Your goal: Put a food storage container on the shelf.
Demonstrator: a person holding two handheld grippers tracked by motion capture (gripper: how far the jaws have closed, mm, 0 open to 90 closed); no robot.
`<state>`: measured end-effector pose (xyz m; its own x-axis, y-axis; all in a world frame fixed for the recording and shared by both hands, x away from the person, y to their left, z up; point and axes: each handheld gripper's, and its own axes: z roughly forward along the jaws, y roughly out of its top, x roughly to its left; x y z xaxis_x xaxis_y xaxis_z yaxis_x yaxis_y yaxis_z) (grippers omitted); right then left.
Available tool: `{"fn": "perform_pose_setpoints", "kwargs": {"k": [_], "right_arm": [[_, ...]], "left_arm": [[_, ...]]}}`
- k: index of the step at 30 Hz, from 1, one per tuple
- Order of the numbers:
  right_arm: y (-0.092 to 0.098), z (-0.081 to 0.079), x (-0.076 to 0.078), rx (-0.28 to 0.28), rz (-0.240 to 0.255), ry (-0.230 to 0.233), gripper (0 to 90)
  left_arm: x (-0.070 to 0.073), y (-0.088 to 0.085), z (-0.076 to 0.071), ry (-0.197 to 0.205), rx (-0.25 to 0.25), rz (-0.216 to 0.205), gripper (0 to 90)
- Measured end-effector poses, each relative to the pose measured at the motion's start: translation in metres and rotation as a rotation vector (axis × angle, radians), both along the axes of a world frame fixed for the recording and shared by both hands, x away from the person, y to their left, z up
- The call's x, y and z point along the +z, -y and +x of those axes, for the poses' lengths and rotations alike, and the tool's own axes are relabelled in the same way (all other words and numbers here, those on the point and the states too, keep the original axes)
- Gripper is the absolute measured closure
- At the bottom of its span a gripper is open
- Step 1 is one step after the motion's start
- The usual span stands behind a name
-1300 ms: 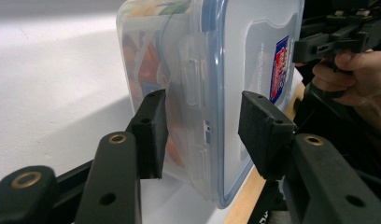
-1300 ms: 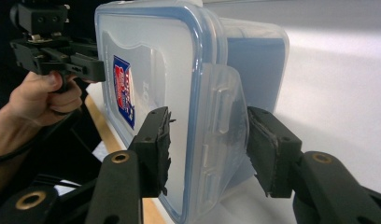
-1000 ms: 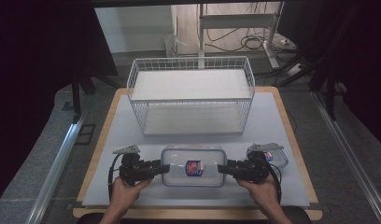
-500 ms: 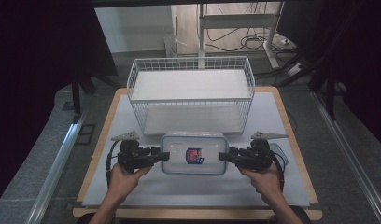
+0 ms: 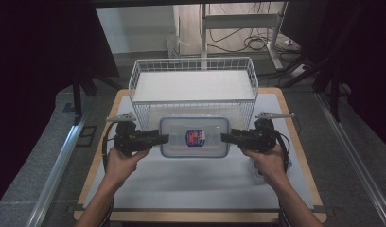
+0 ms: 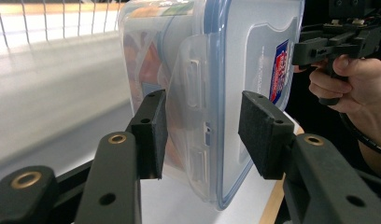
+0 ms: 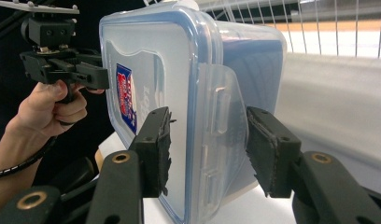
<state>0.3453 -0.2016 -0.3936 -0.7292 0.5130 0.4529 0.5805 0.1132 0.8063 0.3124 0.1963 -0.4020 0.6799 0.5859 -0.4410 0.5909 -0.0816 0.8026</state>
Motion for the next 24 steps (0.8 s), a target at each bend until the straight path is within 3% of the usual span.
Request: {"fn": "perform_pose_setpoints", "kwargs": {"k": [15,18,24], "right_arm": [[-0.007,0.030,0.045,0.002,0.032,0.042,52.7],[-0.008,0.040,0.059,-0.001,0.036,0.047,52.9],[-0.011,0.057,0.071,-0.009,0.052,0.045,52.8]], "left_arm": [[0.042,-0.008,0.027,0.044,0.020,-0.025,52.7],[0.052,-0.010,0.038,0.046,0.019,-0.033,52.7],[0.068,-0.013,0.055,0.050,0.023,-0.033,52.7]]}}
